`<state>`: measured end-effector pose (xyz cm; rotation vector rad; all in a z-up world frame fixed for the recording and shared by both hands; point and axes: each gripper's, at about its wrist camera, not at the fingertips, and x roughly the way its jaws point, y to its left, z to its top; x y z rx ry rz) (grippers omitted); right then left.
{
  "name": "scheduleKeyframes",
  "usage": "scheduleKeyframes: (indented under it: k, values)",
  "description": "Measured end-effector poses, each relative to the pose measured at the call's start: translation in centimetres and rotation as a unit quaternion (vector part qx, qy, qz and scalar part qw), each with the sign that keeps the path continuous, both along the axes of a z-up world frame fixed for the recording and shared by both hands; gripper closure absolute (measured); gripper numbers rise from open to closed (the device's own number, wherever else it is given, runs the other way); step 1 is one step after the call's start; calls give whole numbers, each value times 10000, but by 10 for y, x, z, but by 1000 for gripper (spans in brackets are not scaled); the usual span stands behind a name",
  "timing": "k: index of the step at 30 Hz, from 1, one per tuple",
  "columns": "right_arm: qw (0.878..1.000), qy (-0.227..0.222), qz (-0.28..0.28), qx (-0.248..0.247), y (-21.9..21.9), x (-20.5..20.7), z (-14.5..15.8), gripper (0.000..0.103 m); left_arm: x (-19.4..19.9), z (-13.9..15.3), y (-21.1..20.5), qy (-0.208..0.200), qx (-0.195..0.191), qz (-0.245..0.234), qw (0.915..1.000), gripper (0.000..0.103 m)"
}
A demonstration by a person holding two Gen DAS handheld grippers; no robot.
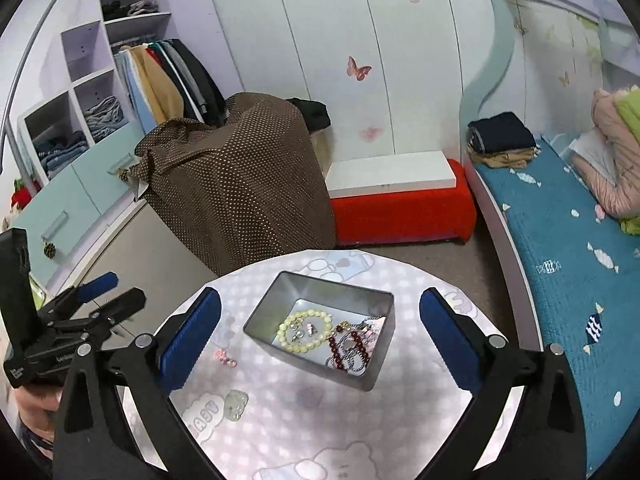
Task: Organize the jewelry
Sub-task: 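Move both tools back over the table toward the jade pendant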
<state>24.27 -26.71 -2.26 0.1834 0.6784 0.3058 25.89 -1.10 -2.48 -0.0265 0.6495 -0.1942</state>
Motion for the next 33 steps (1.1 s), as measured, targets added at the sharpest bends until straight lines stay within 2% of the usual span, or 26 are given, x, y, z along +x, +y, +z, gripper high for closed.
scheduleKeyframes:
  k: [7,13,19,33]
  values:
    - [9996,-180,80,-186,26,-28,-5,7,-36,-4,26,-142,79,204,9997,7]
    - [9980,-225,74,-589,54,-50,-21,7,-63,-8,41,-269,68,447,9986,6]
    - [9953,28,214,-943,83,-60,-55,7,-76,-19,53,-256,143,671,9973,6]
    - [9843,805,513,-1487,139,-41,-134,7,-87,-67,79,77,158,1086,9939,6]
